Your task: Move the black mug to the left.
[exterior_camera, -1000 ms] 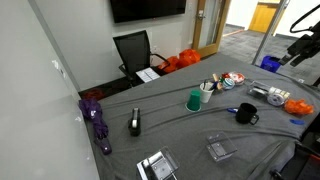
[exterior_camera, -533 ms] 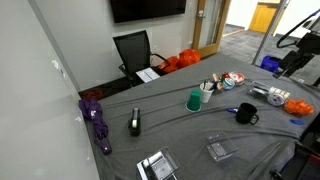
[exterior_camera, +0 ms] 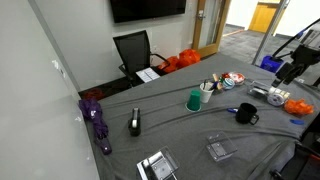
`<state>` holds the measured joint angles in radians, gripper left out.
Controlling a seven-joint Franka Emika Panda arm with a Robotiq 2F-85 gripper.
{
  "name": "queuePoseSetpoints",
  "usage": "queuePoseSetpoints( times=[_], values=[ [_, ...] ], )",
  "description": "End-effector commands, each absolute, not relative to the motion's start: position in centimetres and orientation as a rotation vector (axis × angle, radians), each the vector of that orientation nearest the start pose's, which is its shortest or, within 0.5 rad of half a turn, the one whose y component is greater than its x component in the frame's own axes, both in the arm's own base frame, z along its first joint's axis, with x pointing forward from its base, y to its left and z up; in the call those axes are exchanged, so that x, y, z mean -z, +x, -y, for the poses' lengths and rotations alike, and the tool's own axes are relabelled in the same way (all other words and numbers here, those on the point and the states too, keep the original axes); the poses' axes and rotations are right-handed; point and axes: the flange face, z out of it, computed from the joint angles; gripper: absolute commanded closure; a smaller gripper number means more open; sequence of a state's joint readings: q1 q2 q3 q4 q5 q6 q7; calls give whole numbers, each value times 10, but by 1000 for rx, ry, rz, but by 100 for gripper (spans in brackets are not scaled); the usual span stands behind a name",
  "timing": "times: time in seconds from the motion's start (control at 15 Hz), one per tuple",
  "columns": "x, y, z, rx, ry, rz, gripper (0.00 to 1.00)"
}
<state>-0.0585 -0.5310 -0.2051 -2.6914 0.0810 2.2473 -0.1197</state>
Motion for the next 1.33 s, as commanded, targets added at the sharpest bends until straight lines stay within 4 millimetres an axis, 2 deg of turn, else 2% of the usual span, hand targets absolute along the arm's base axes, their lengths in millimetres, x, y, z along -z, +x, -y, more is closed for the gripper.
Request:
queuePoseSetpoints(
  times=[0.0,0.2,0.4,0.73,0.93,1.27],
  values=[
    [-399,363,93,151,-2975,-254,0],
    [-397,363,93,149,-2976,-256,0],
    [-379,373,84,135,-3020,-273,0],
    [-339,390,66,71,-3100,-306,0],
    [-306,397,58,10,-3147,-290,0],
    [-258,405,55,-20,-3188,-262,0]
  ],
)
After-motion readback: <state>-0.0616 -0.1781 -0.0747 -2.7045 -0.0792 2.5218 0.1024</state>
